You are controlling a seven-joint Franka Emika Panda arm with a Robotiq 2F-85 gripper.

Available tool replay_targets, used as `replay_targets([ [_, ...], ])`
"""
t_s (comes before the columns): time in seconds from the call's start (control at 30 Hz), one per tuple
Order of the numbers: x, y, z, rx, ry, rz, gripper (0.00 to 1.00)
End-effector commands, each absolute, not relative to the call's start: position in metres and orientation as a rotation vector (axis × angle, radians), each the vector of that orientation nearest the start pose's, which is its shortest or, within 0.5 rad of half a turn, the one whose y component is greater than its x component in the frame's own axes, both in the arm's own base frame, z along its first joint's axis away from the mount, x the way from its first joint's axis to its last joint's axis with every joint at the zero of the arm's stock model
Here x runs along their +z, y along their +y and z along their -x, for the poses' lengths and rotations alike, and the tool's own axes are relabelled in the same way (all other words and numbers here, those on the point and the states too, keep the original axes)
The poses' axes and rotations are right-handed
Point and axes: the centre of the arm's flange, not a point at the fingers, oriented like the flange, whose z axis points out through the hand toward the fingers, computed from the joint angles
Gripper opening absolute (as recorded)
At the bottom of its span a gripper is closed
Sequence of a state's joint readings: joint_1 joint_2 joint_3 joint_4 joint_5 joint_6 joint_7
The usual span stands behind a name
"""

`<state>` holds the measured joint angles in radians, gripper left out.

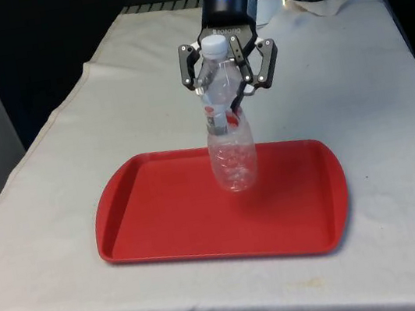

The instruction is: Place the bottle upright on the tray.

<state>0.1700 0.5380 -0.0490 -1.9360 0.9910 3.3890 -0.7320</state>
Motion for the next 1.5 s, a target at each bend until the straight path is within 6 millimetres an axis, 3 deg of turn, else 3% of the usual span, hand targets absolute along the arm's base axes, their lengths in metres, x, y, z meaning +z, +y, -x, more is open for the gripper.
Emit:
replay_targets([
  [0.0,0.294,-0.008,-0.647,-1.310,0.279,2.894,0.33],
  [0.77,0.266,-0.013,-0.646,-1.227,0.324,2.916,0.33],
  [1.1,0.262,-0.011,-0.653,-1.289,0.325,2.919,0.33],
  [1.37,0.245,-0.017,-0.649,-1.284,0.329,2.962,0.33],
  [1.47,0.251,-0.012,-0.654,-1.314,0.324,2.942,0.33],
])
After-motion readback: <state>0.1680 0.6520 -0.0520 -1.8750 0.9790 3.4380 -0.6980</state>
